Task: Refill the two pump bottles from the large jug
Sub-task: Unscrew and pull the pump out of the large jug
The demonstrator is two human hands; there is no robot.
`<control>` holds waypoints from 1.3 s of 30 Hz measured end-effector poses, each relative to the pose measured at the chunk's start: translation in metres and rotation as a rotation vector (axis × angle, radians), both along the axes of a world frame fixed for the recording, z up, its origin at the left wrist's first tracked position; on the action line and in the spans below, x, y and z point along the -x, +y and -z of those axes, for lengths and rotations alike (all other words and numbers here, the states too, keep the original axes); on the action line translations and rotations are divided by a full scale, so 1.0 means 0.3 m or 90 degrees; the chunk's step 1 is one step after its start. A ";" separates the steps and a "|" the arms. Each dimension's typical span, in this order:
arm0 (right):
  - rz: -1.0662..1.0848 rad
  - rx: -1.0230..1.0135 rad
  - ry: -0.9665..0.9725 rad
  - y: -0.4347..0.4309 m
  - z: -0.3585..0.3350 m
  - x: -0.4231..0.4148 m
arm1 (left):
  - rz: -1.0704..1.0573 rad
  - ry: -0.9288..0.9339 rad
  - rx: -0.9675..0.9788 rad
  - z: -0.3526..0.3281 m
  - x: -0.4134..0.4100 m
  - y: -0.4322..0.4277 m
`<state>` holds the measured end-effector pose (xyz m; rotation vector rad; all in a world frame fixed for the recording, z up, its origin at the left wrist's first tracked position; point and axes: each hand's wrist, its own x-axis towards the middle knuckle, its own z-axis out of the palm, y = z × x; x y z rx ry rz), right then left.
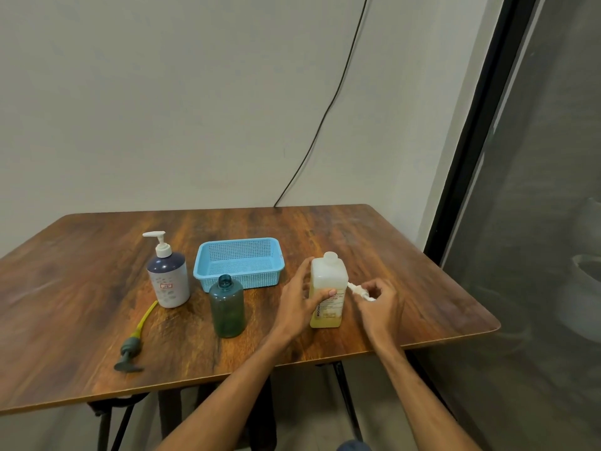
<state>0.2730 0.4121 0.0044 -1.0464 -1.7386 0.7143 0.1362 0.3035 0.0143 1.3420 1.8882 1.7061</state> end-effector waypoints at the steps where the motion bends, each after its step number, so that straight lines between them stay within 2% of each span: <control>1: -0.003 -0.002 -0.015 0.002 0.016 -0.002 | -0.002 0.000 0.001 0.000 0.001 -0.001; 9: 0.001 -0.005 -0.120 0.035 0.109 -0.003 | -0.007 0.007 0.014 -0.004 -0.002 -0.006; 16: -0.053 -0.003 -0.140 0.043 0.109 -0.003 | -0.010 0.008 0.013 -0.005 -0.006 -0.005; 20: -0.093 0.019 -0.115 0.040 0.081 -0.012 | -0.011 0.001 0.015 -0.003 -0.008 -0.007; 25: -0.160 0.044 -0.017 0.032 0.033 -0.010 | -0.001 -0.008 0.027 -0.026 -0.020 -0.022; 34: -0.400 0.196 0.065 0.014 -0.032 0.026 | -0.024 -0.030 0.004 -0.030 -0.030 -0.072; 39: -0.448 0.296 0.087 -0.003 -0.011 0.045 | -0.037 -0.028 0.007 -0.012 -0.026 -0.136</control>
